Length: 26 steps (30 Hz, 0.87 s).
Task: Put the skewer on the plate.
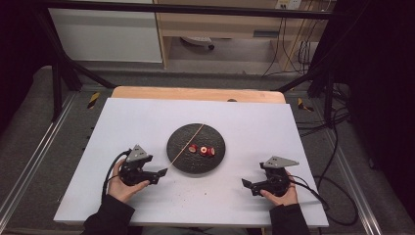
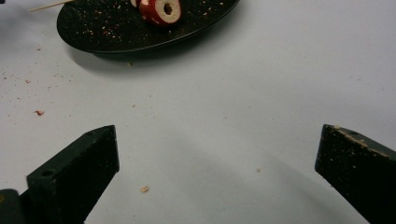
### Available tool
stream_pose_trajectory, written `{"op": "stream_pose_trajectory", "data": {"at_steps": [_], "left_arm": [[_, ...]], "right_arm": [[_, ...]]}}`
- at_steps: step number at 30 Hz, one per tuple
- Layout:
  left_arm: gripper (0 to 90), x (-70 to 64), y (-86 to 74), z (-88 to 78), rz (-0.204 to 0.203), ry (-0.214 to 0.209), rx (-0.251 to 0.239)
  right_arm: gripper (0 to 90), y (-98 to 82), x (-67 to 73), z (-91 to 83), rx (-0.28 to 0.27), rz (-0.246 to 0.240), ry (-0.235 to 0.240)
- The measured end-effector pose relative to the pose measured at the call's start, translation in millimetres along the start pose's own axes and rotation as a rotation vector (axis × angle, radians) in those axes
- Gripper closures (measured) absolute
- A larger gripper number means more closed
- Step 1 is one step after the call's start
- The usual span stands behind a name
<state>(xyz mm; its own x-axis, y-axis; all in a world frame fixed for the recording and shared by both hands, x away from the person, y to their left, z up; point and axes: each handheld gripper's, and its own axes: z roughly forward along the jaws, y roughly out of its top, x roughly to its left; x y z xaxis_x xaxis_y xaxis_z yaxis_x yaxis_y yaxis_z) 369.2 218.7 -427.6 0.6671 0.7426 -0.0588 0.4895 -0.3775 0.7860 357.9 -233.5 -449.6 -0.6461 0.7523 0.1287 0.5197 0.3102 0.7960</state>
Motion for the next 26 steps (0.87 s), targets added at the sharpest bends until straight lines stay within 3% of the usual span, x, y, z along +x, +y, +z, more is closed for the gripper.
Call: {"op": "stream_pose_trajectory", "data": {"at_steps": [6,14,26], "left_arm": [[8.8,7.0,-23.1,-17.5,-0.014,0.005,-0.015],[4.0,13.7,-47.2,-27.9,-0.027,0.026,-0.013],[4.0,16.3,-55.6,-27.8,-0.030,0.021,-0.003]], "right_arm": [[0.6,-0.4,0.3,0.2,0.004,0.000,0.000],[0.6,-1.4,1.1,0.8,0.011,0.001,0.005],[0.6,-2.5,1.0,0.5,0.014,0.004,0.008]]}}
